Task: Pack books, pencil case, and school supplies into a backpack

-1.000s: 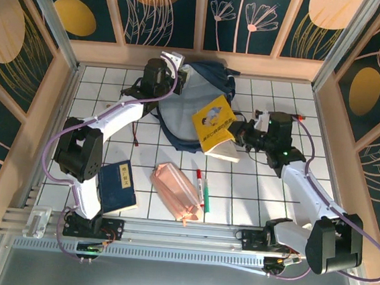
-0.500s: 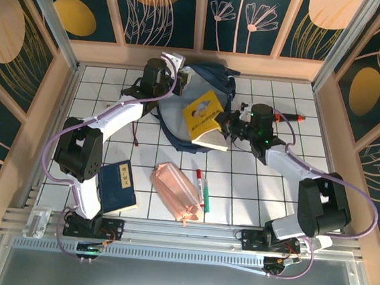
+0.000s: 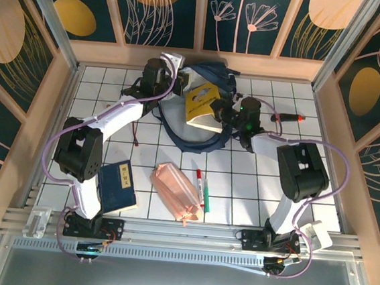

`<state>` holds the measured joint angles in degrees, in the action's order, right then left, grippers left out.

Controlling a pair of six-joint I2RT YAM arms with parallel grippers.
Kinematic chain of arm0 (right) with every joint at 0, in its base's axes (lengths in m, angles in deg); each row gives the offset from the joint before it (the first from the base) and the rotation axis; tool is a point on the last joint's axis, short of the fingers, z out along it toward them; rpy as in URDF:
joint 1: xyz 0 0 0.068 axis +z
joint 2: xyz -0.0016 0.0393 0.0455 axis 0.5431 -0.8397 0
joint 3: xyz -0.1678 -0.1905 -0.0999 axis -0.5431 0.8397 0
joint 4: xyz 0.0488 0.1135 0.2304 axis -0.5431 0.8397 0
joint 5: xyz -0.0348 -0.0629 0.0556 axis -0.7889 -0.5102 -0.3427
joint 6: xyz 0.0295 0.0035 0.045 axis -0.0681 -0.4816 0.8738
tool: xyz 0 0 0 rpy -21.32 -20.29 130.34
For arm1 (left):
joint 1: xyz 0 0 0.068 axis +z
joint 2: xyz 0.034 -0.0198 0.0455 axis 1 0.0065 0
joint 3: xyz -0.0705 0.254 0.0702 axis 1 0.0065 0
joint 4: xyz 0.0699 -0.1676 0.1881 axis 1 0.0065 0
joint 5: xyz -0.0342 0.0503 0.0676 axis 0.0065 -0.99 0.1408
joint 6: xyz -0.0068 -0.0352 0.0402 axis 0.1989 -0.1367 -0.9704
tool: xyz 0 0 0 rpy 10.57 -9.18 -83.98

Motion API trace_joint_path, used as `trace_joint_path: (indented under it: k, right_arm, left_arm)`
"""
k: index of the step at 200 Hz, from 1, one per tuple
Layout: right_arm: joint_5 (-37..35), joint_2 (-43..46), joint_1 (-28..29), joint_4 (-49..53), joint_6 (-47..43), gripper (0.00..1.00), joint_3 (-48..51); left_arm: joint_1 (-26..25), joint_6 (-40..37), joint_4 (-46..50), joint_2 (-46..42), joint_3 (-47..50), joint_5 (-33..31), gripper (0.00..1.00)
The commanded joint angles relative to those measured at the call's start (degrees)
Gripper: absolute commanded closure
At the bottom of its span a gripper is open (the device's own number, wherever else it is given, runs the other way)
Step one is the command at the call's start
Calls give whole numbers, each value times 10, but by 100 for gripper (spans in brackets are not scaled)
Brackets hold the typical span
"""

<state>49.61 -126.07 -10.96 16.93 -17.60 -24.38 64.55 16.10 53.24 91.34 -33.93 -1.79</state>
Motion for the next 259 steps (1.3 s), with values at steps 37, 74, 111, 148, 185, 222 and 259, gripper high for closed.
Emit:
trace_joint_path:
  k: [37, 74, 111, 148, 185, 222, 259]
  right_arm:
    - [-33, -21, 25, 29, 5, 91, 0]
    - [-46, 51, 23, 252, -55, 68, 3]
    - [-87, 75, 10, 432, -142, 42, -41]
    - [-140, 34, -1, 607, -222, 40, -143]
    - [-170, -11, 0, 670, -322, 40, -220]
    - [-171, -45, 0, 653, -432, 40, -246]
    - [-118, -81, 4, 621, -488, 42, -254]
  left_arm:
    - [0, 29, -73, -46, -21, 16, 100]
    - [0, 21, -72, -47, -16, 19, 100]
    - [0, 17, -76, -49, -5, 19, 100]
    - [0, 14, -77, -50, -2, 19, 100]
    - [0, 9, -76, -52, -3, 20, 100]
    - [0, 8, -75, -53, -2, 20, 100]
    - [0, 8, -74, -55, -4, 19, 100]
